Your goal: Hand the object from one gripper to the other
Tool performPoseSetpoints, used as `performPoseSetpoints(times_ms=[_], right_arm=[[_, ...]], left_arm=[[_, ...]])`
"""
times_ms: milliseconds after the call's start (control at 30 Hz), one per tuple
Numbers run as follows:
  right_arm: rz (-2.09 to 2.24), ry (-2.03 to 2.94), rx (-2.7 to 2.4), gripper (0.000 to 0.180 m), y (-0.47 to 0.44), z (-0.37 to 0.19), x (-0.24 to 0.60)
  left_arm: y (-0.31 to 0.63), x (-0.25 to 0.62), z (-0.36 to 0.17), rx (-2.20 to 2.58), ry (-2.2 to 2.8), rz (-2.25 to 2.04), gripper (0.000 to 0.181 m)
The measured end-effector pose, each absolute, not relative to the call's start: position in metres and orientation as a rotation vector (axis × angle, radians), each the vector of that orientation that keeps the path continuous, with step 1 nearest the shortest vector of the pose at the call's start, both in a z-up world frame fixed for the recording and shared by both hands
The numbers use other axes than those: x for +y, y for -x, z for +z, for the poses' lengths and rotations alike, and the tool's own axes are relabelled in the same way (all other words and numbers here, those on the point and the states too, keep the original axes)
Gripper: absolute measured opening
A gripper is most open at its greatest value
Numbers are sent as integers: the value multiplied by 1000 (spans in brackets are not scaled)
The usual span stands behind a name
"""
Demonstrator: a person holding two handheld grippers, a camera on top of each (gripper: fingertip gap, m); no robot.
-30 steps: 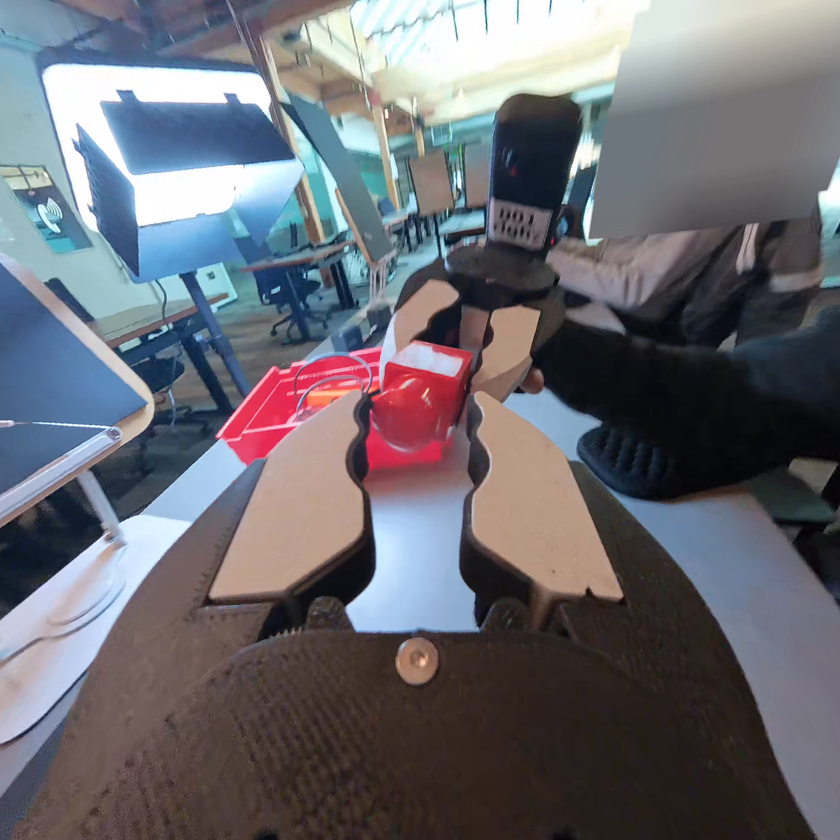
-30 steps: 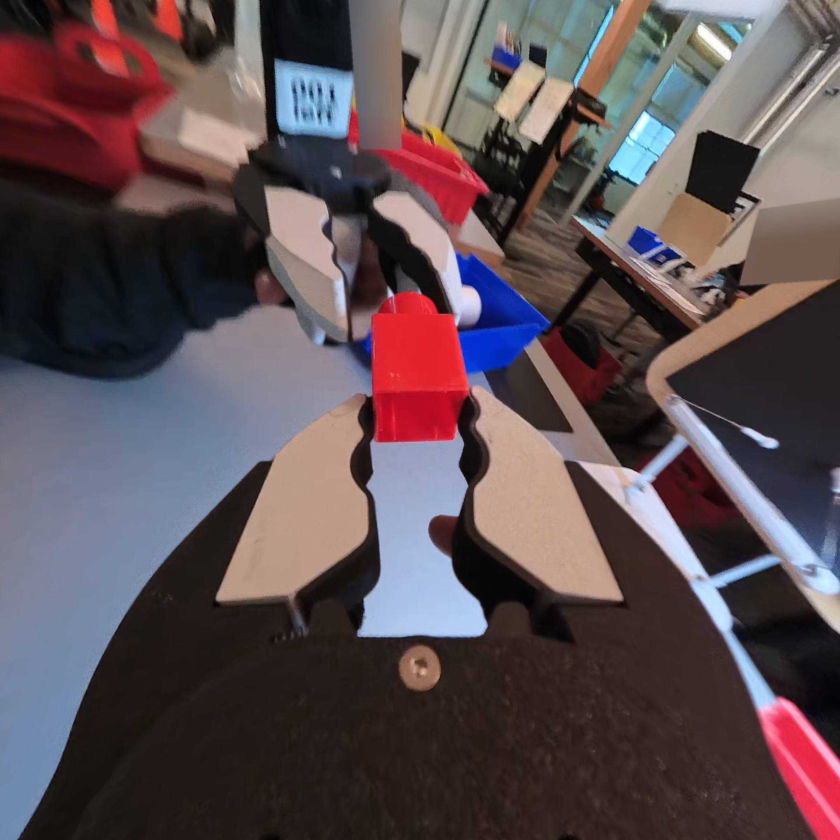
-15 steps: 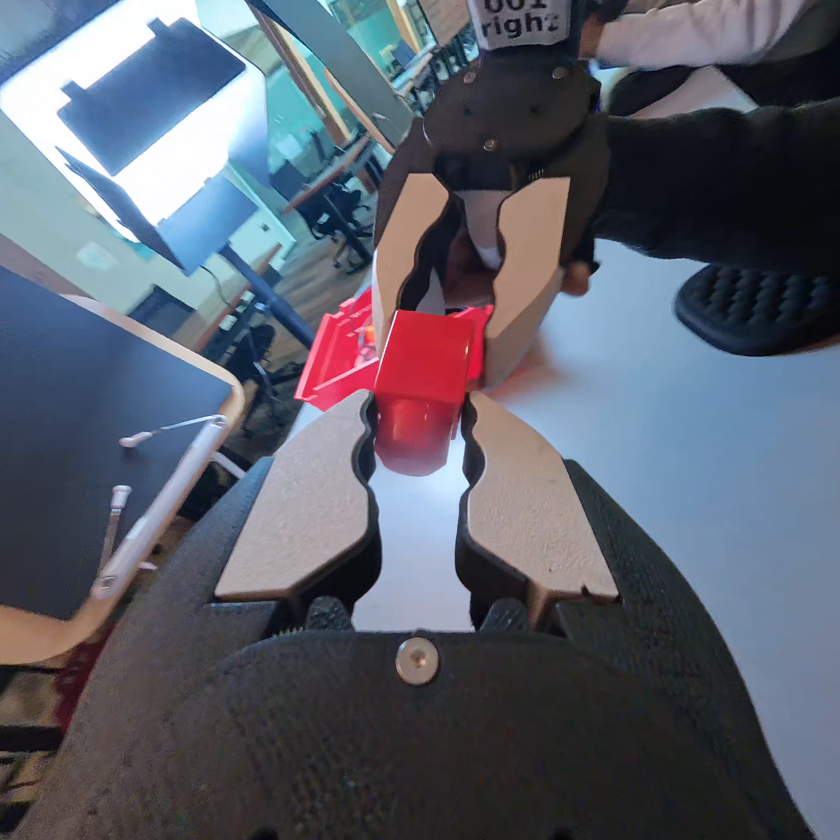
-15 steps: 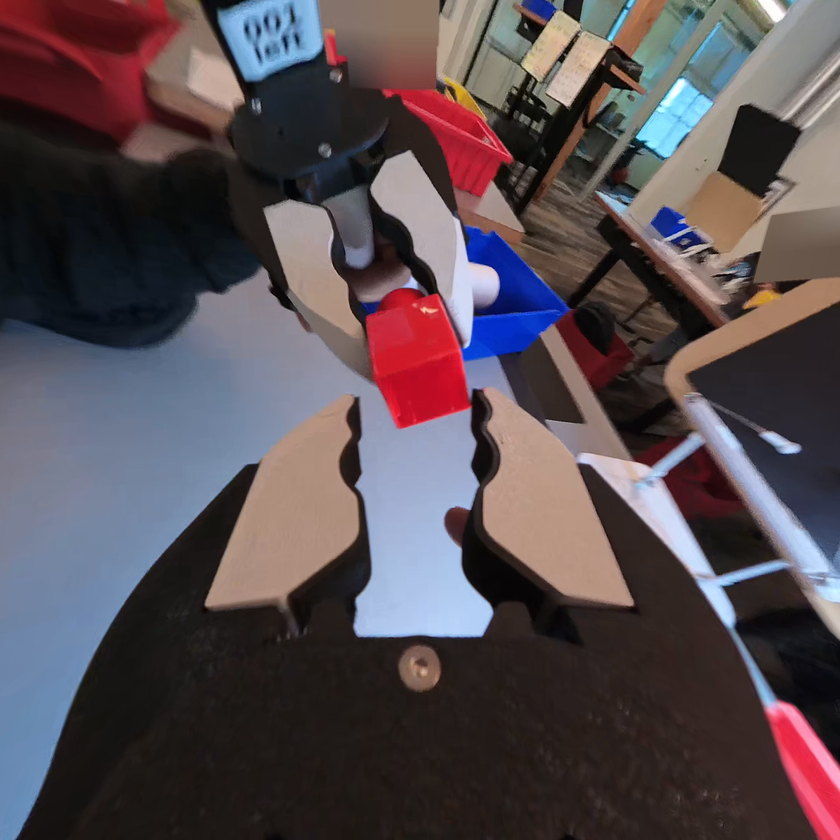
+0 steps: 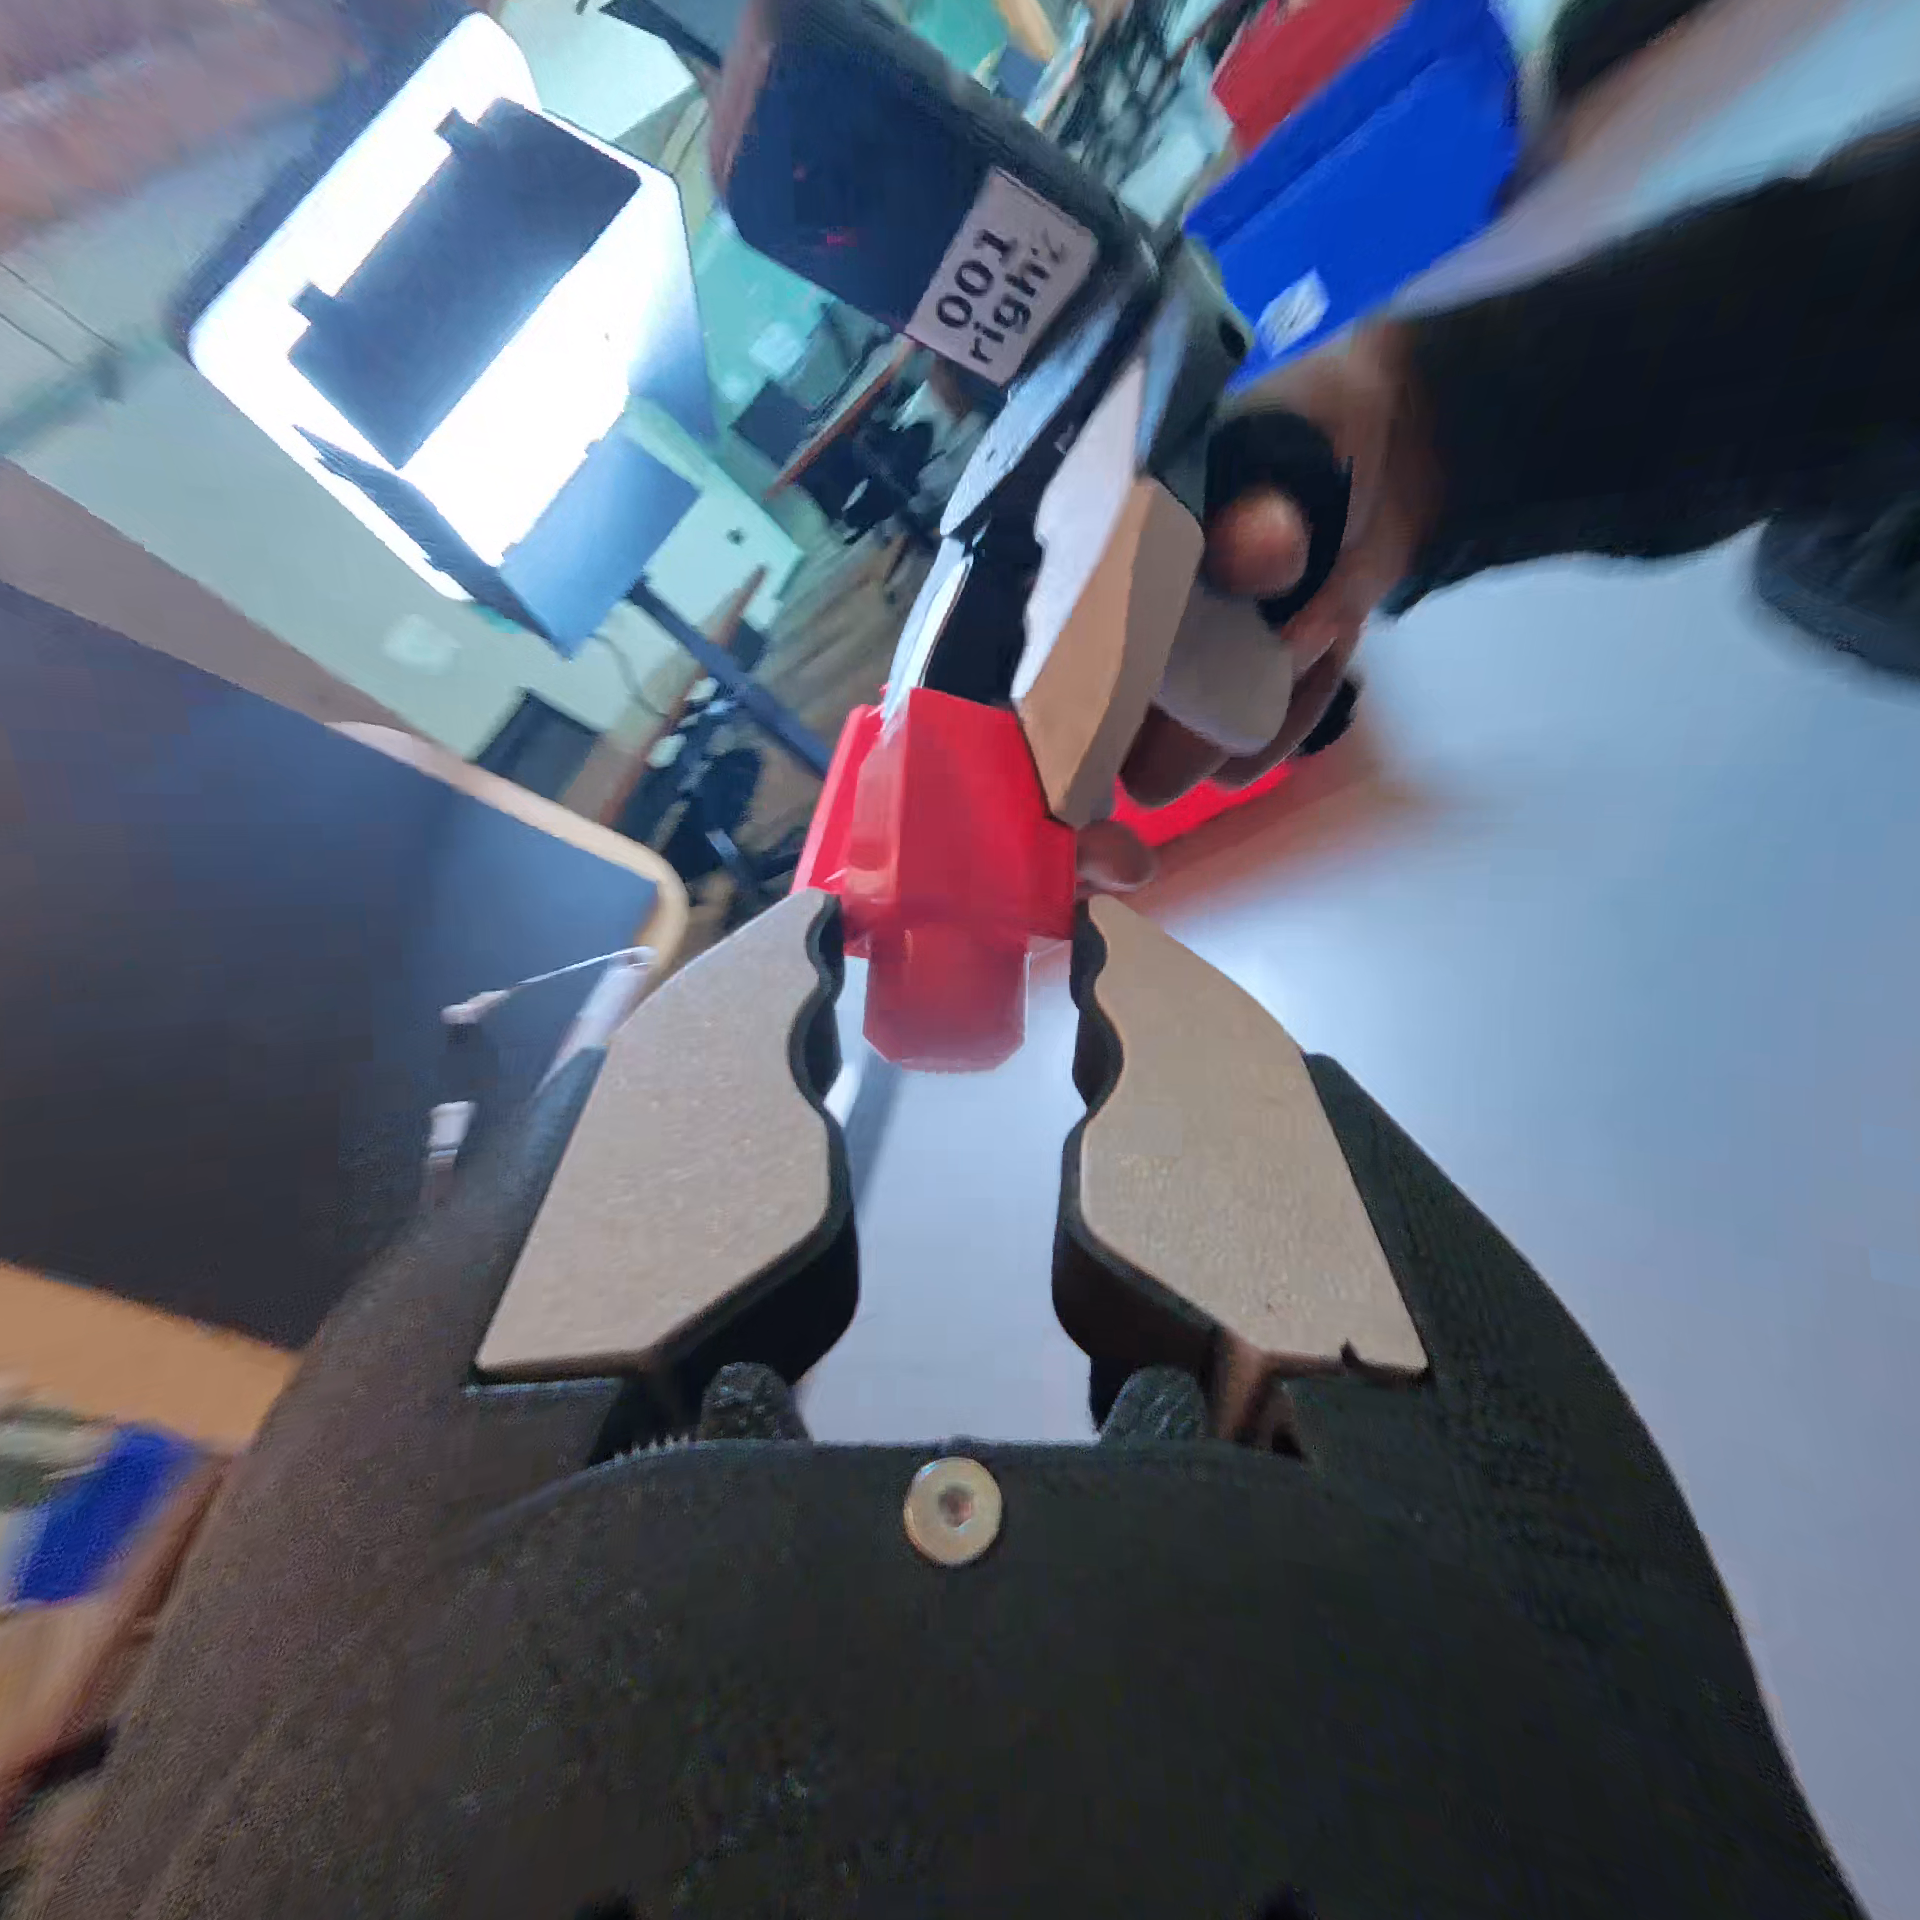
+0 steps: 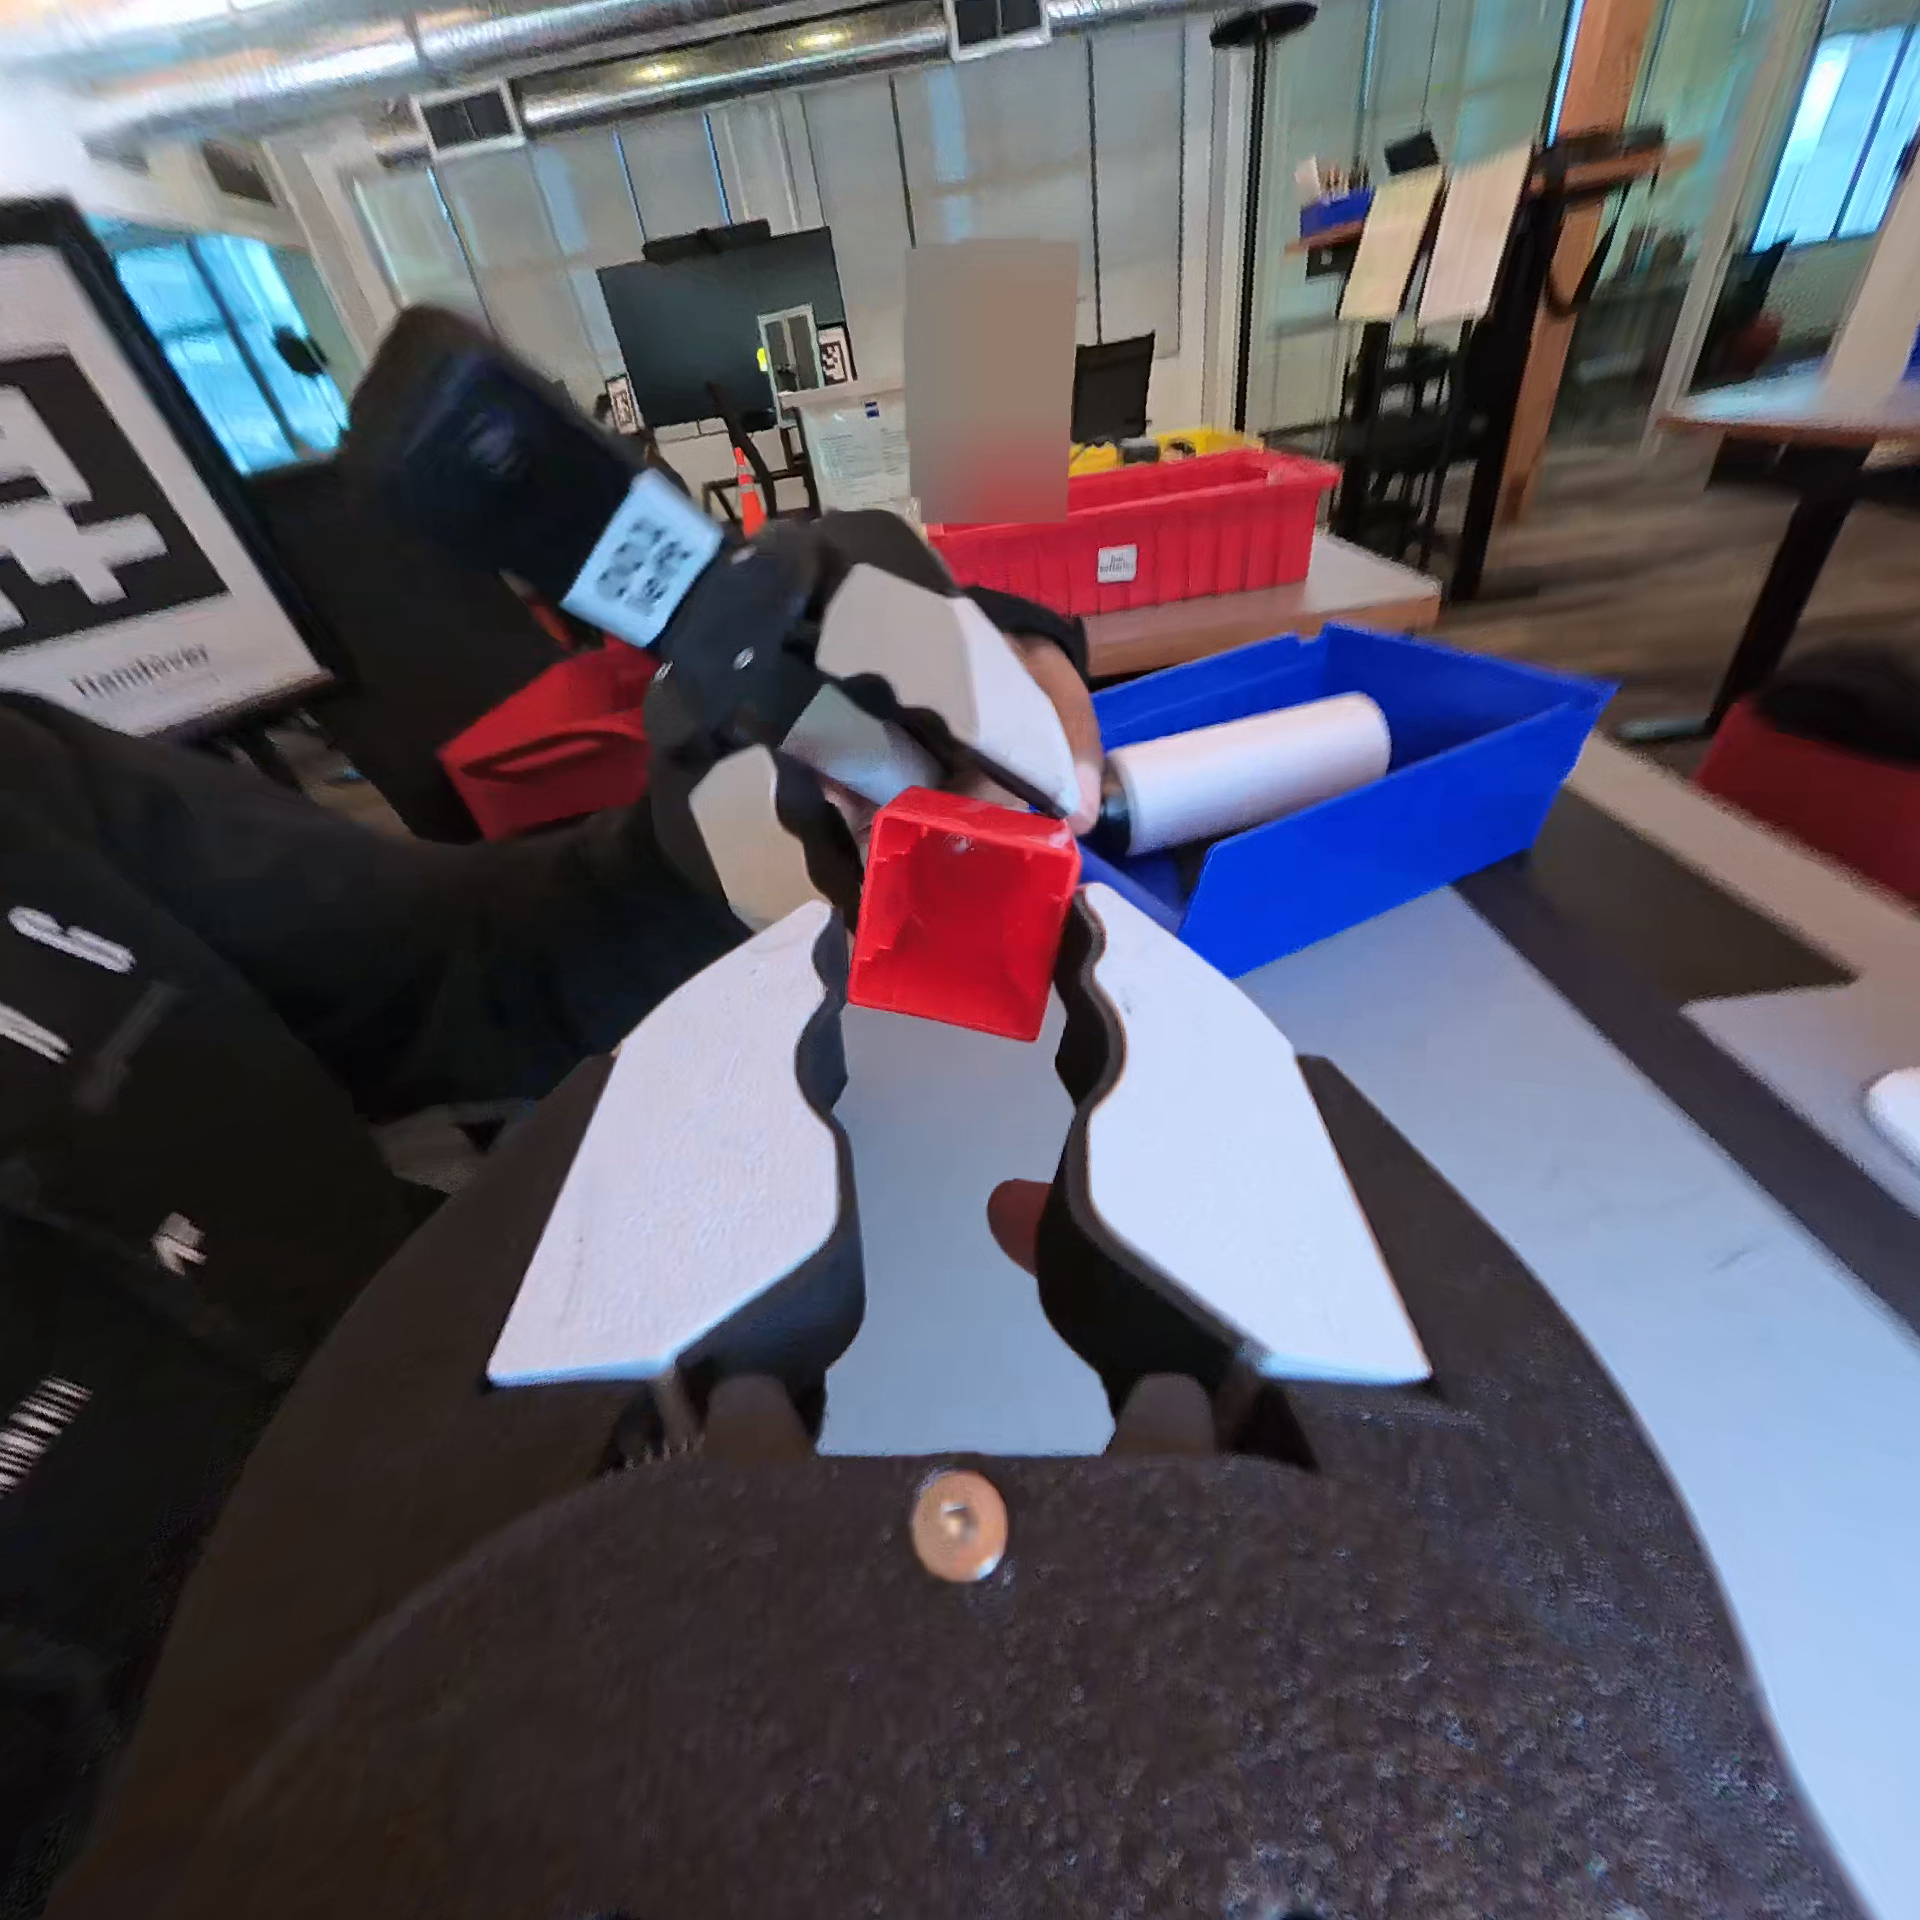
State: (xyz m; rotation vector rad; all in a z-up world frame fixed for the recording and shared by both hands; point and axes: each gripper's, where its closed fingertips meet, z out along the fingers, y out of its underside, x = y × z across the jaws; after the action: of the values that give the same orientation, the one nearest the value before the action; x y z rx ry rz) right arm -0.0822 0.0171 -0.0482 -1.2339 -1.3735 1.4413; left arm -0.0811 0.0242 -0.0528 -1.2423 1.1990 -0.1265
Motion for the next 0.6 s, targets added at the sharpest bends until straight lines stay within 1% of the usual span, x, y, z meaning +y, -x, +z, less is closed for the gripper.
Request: performPoseSetpoints(times_ms=[133,233,300,333,433,467,600], right_arm=[[1388,996,-1369,37,74,-31,5],[1435,858,-1313,37,67,-12,-5],[1426,837,-1321,37,66,-11,-7],[1422,826,-1332,37,65,-12,-9],[1413,811,-1358,37,67,-15,-13],[1398,825,-1364,37,68,-16,-12],[1213,979,-1427,38,76,-33,3]], left_arm=[[75,5,-29,1021,1249,-739,42],[72,-3,-26,990,1259,-947,49],[68,-3,-31,1010,1279,-944,53],[66,-4,-29,1006,1262,-946,52],[62,-10,-24,1002,1235,-998,39],[63,-9,-24,1006,1225,-958,35],[71,-2,-25,1077,1180,-649,34]])
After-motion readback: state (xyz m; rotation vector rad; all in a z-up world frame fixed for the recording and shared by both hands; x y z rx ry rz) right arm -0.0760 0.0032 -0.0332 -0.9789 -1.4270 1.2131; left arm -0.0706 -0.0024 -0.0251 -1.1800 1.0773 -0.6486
